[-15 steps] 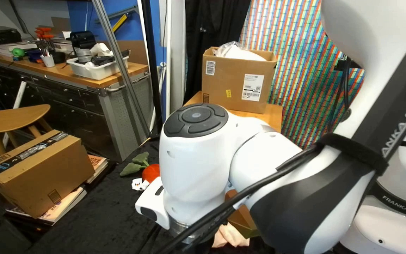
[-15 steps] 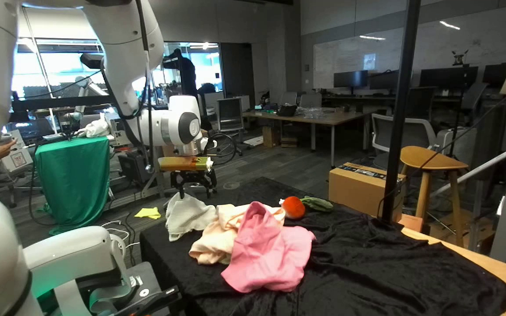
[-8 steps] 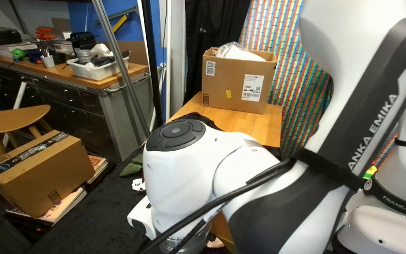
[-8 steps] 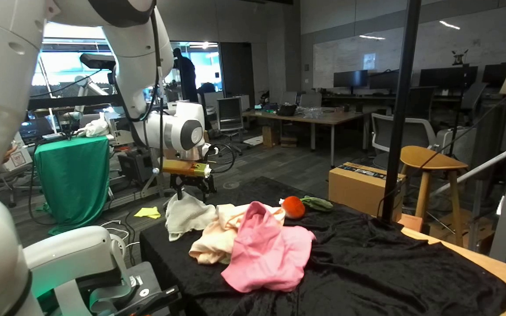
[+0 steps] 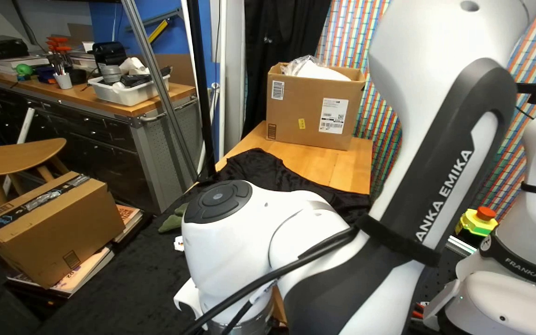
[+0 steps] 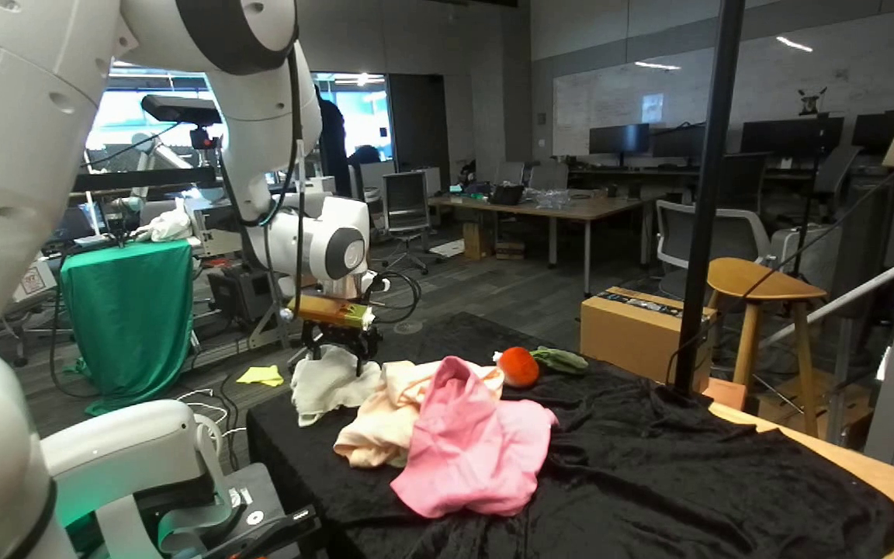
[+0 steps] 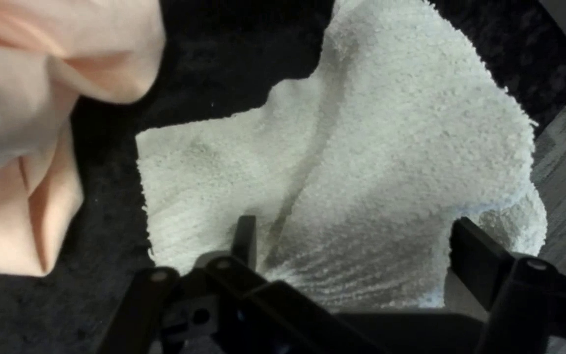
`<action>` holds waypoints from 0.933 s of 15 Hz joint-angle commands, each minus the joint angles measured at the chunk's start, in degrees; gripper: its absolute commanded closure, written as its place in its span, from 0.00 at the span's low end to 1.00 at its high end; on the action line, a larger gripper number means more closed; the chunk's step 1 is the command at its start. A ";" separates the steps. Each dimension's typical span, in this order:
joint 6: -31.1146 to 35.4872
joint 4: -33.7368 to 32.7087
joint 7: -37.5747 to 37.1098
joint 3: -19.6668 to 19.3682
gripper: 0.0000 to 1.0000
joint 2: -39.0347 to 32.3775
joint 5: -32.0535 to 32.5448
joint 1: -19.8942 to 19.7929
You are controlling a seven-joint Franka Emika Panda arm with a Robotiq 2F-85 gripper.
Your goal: Stack up all the objects on the table
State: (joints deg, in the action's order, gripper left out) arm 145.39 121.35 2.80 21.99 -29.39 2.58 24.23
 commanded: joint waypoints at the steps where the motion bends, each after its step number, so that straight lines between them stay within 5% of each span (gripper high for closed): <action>1: -3.45 -2.63 2.08 1.07 0.34 -0.96 -2.95 -1.60; 9: -8.86 -5.15 7.65 3.19 0.96 1.13 -9.50 -5.43; 14: -12.89 -6.61 12.53 4.48 0.97 3.95 -15.15 -9.14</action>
State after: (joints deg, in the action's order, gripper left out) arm 136.22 115.56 11.72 25.17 -28.16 -8.75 17.85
